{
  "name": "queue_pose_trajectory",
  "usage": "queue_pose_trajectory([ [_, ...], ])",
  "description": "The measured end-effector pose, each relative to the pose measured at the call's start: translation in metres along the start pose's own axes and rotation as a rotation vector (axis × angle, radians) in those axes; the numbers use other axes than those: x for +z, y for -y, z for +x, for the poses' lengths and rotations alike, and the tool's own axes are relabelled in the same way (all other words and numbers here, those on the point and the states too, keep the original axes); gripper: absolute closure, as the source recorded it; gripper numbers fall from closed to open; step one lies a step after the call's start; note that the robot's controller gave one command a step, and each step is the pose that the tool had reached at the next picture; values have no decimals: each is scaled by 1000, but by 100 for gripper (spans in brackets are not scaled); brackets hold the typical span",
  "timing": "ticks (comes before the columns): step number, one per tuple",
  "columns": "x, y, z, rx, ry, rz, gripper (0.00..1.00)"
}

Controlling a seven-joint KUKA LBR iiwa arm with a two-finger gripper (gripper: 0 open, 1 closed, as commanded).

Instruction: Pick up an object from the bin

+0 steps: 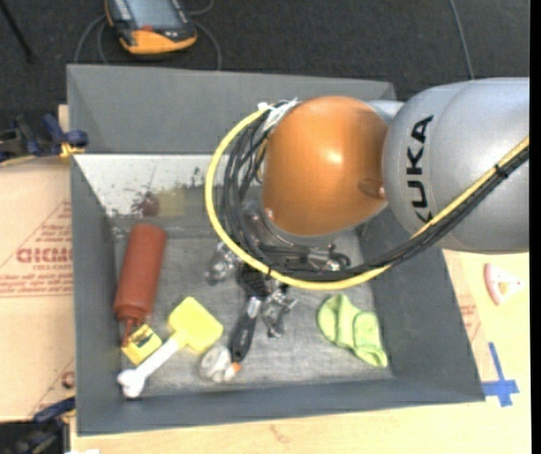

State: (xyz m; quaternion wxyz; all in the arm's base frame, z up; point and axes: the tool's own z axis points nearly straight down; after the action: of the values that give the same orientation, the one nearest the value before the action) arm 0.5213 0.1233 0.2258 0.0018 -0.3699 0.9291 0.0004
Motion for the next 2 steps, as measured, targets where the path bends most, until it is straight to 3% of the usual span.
queue_pose_trajectory([
  [1,145,49,2,-149,6,-2,100],
  [2,150,51,2,-149,16,7,0],
])
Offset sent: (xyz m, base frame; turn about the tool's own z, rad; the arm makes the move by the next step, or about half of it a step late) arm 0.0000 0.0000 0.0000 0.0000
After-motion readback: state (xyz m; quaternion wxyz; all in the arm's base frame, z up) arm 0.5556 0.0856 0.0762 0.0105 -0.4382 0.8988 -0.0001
